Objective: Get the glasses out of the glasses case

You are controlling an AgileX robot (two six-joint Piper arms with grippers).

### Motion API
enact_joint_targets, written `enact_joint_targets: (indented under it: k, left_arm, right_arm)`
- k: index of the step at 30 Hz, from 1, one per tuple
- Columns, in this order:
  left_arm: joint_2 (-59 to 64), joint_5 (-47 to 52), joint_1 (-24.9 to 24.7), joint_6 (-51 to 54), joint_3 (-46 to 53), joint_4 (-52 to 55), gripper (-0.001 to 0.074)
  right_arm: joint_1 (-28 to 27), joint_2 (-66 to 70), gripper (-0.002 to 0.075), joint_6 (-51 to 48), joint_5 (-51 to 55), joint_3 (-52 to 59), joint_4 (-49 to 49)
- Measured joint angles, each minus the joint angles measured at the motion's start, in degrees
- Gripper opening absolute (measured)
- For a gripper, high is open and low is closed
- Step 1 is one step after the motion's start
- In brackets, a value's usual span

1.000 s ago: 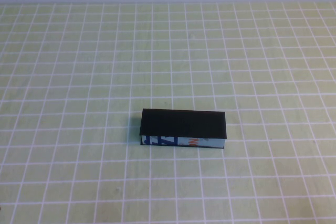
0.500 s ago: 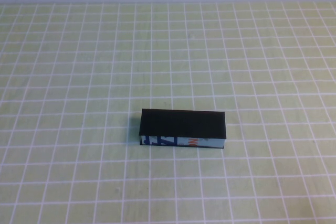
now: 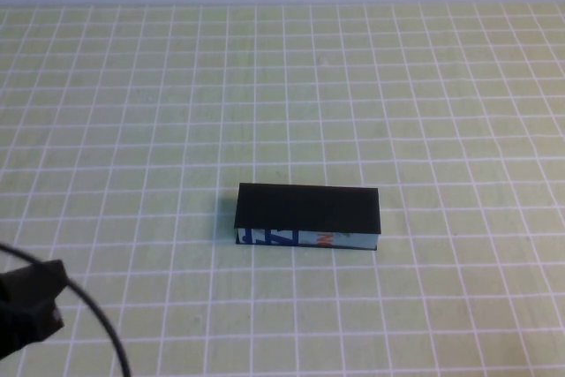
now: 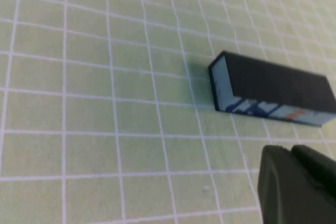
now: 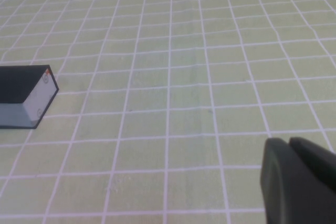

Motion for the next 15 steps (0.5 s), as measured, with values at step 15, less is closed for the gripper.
enact_joint_targets:
  k: [15]
  left_arm:
    - [42.84, 11.27, 0.0, 30.06, -27.28, -14.0, -0.0004]
  right_arm:
    - [0.0, 0.0, -0.0018, 0.0, 0.0, 0.0, 0.0]
